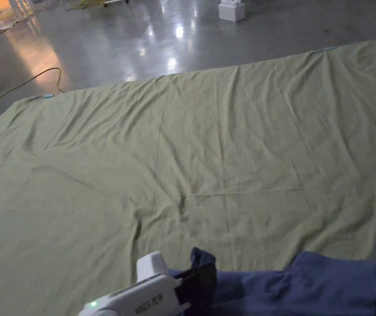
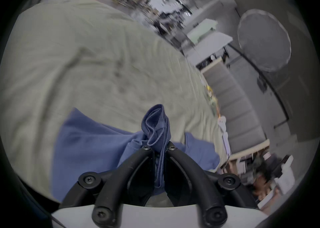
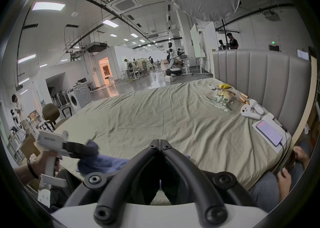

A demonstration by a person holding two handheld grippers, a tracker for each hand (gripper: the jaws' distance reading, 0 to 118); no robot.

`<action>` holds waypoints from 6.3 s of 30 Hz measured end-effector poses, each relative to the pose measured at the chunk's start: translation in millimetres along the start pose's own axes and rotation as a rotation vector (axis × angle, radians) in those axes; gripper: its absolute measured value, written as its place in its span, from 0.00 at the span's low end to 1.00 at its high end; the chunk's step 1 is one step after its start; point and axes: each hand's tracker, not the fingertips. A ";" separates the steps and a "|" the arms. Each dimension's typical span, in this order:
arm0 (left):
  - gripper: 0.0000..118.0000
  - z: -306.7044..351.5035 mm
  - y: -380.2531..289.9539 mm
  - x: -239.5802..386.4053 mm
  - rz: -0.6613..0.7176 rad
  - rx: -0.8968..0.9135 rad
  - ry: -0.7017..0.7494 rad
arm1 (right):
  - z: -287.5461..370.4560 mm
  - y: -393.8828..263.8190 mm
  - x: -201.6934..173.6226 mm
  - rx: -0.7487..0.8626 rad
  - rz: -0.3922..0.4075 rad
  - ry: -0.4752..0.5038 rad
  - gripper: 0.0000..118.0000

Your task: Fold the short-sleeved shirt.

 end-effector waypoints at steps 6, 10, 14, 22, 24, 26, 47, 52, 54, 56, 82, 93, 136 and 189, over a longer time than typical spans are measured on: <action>0.56 -55.4 -22.6 28.7 -0.065 -0.061 0.032 | 16.6 -17.8 16.8 -0.013 0.019 -0.018 0.00; 0.77 -16.3 -4.9 23.6 -0.030 0.102 -0.041 | 15.8 -28.4 27.0 -0.036 -0.033 -0.035 0.00; 0.02 8.0 9.1 -5.6 0.124 0.156 0.047 | 15.5 -33.0 33.5 -0.043 -0.069 -0.026 0.00; 0.01 -61.2 -45.4 -1.6 0.193 -0.098 -0.115 | 15.1 -25.6 24.2 -0.054 -0.075 -0.038 0.00; 0.01 -80.9 -50.5 4.9 0.174 -0.119 -0.061 | 15.2 -23.6 22.1 -0.053 -0.069 -0.043 0.00; 0.01 -84.0 -44.6 2.6 0.176 -0.076 -0.082 | 13.8 -21.9 21.5 -0.047 -0.073 -0.039 0.00; 0.83 20.7 -8.9 -128.2 0.427 0.103 -0.203 | 11.4 -29.3 16.7 -0.075 -0.058 0.000 0.00; 0.10 6.2 -18.1 -114.5 0.429 0.072 -0.123 | 12.5 -29.2 15.1 -0.081 -0.048 -0.008 0.00; 0.10 12.7 -15.0 -125.0 0.553 0.115 -0.178 | 13.2 -28.5 14.7 -0.078 -0.042 -0.004 0.00; 0.09 37.8 -9.5 -121.3 0.514 0.199 -0.153 | 12.7 -28.3 14.4 -0.077 -0.044 0.002 0.00; 0.51 -60.9 -18.0 71.9 -0.008 -0.097 -0.082 | 30.1 -25.7 14.3 -0.098 -0.052 -0.041 0.00; 0.01 -17.0 -11.3 37.5 0.129 0.039 -0.170 | 26.0 -48.3 36.3 -0.118 -0.130 -0.047 0.00; 0.92 -52.6 21.9 -90.0 0.375 -0.295 -0.420 | -210.0 -111.4 -40.1 -0.637 -0.074 0.190 0.00; 0.52 193.8 43.8 69.9 -0.628 0.586 0.368 | -64.1 38.2 -28.3 0.132 0.040 0.106 0.00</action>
